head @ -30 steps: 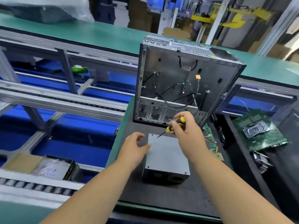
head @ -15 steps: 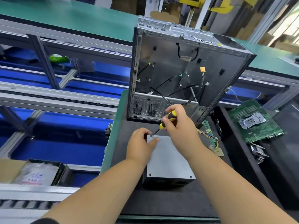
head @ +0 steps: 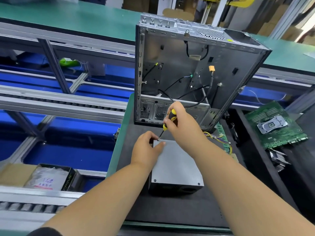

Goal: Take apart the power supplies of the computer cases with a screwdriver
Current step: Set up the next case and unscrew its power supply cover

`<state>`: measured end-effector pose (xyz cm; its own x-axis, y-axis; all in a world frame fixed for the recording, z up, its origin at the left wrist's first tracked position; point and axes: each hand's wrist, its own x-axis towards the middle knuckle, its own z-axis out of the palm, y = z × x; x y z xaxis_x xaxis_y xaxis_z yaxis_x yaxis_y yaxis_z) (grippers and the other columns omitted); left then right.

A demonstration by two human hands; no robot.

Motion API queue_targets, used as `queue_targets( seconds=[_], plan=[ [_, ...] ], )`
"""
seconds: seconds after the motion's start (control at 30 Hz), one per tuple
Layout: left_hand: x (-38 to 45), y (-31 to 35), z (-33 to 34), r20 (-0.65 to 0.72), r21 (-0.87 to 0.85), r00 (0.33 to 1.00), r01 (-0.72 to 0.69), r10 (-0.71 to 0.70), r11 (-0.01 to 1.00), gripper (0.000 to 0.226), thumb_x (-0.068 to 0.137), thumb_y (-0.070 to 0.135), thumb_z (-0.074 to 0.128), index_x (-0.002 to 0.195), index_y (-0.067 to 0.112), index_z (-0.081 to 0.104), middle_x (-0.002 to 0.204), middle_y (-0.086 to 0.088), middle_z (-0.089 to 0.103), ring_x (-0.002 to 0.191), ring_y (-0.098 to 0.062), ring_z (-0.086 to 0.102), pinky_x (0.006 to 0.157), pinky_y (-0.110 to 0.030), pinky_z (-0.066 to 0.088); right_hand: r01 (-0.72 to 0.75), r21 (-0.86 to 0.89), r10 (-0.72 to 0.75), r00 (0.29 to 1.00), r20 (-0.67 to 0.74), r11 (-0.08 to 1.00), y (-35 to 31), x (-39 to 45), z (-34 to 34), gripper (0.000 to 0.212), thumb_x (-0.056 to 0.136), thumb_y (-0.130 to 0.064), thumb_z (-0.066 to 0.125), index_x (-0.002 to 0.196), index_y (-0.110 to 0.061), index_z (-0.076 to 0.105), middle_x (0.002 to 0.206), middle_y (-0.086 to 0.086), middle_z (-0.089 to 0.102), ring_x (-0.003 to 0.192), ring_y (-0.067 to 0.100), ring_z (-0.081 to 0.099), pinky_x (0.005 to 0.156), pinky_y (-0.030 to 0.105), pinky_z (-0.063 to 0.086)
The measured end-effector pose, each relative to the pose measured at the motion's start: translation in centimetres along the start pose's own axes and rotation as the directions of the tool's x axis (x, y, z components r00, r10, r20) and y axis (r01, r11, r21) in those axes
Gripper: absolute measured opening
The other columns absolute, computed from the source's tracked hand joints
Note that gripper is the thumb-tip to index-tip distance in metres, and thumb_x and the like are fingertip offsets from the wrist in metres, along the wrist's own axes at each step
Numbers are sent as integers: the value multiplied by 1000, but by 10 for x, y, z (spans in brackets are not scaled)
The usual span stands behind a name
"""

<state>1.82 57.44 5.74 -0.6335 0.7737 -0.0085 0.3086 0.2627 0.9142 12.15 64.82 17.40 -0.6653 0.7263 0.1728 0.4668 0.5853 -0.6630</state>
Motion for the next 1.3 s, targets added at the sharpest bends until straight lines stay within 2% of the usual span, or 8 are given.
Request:
queue_targets(
  seconds=[0.2, 0.43, 0.5, 0.57, 0.83, 1.0, 1.13, 1.3],
  plan=[
    [-1, 10, 11, -38, -18, 984, 172, -173, 985, 23, 83, 28, 73, 84, 27, 51, 93, 4, 56, 71, -4, 51, 54, -22, 34, -62, 107, 53, 995, 80, 992, 0, 14, -10, 19, 88, -11, 52, 84, -29, 48, 74, -5, 61, 77, 28, 62, 67, 44, 53],
    [-2, 16, 16, -117, 150, 990, 91, -73, 985, 22, 92, 35, 64, 88, 21, 48, 94, 6, 52, 76, -3, 49, 57, -21, 32, 47, 259, -72, 994, 87, 965, 8, 29, -10, 13, 99, -30, 55, 86, -27, 54, 99, -6, 48, 89, 22, 62, 86, 45, 53],
    [-1, 14, 16, -137, 157, 987, 99, -77, 983, 20, 92, 34, 65, 87, 24, 48, 95, 6, 54, 78, -2, 50, 58, -19, 32, 45, 359, -83, 992, 92, 932, 14, 29, -5, 8, 98, -27, 60, 100, -34, 57, 98, -8, 52, 85, 13, 58, 83, 36, 53],
    [0, 14, 17, -158, 161, 984, 106, -80, 981, 24, 87, 35, 70, 83, 28, 47, 92, 8, 54, 79, -2, 51, 58, -18, 32, 29, 494, -87, 992, 93, 869, 18, 27, -2, 29, 92, -25, 69, 110, -42, 54, 91, -12, 53, 77, 6, 55, 75, 25, 53],
    [1, 16, 16, -180, 246, 981, 122, -79, 961, 41, 69, 51, 78, 79, 32, 44, 81, 11, 49, 67, -3, 45, 55, -23, 29, 84, 580, -106, 994, 5, 810, 23, 33, -5, 35, 80, -19, 82, 79, -27, 48, 80, 3, 62, 72, 31, 62, 62, 40, 57],
    [1, 18, 17, -217, 234, 974, 117, -66, 965, 43, 66, 52, 79, 77, 30, 43, 73, 10, 46, 60, -7, 40, 55, -26, 29, 84, 619, -135, 990, 36, 781, 27, 36, -12, 33, 81, -12, 80, 77, -24, 50, 83, 9, 64, 74, 33, 64, 56, 29, 57],
    [-1, 19, 21, -231, 225, 971, 118, -64, 967, 42, 66, 48, 80, 76, 28, 44, 74, 7, 48, 62, -11, 42, 56, -28, 32, 30, 677, -137, 985, 104, 735, 34, 37, -16, 24, 82, -5, 78, 85, -13, 55, 85, 14, 68, 76, 35, 66, 65, 43, 61],
    [-2, 18, 23, -219, 210, 974, 111, -64, 971, 34, 73, 40, 77, 77, 27, 46, 80, 3, 53, 70, -14, 50, 59, -29, 35, 13, 740, -243, 948, 204, 673, 36, 39, -15, 22, 92, 1, 66, 105, -16, 70, 94, 1, 75, 92, 14, 70, 80, 29, 59]
  ],
)
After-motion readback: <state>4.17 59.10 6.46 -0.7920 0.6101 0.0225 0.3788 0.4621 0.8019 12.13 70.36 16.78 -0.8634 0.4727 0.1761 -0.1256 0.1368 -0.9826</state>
